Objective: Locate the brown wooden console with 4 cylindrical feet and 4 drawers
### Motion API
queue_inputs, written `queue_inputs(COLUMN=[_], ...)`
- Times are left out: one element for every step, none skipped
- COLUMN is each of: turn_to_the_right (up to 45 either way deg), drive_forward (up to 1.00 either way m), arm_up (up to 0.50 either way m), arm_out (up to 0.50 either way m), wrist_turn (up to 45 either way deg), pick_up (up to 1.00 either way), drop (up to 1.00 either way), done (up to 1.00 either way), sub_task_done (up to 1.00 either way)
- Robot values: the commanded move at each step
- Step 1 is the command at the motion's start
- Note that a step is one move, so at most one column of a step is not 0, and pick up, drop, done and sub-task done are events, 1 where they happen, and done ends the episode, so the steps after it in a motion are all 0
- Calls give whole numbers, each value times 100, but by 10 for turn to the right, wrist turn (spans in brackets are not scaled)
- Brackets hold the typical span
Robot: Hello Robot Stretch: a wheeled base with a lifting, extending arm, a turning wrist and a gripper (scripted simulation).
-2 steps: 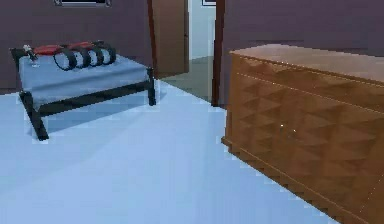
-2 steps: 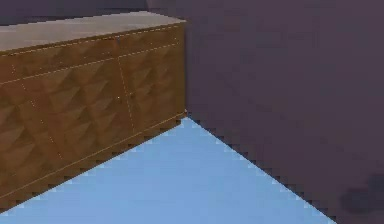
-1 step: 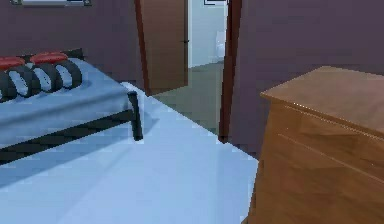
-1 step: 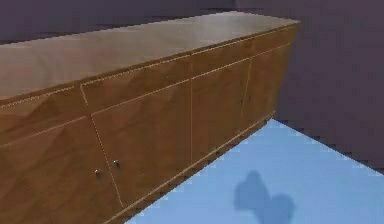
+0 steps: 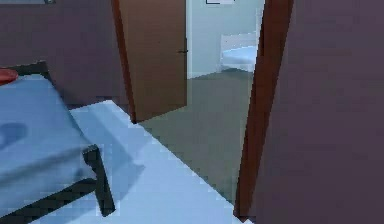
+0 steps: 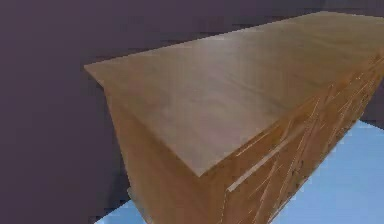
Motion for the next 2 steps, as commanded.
queue_inputs(turn_to_the_right=[0,0], drive_forward=[100,25], arm_up=[0,0], arm_out=[0,0], wrist_turn=[0,0], pick_up=[0,0], drop=[0,0], done=[0,0], sub_task_done=[0,0])
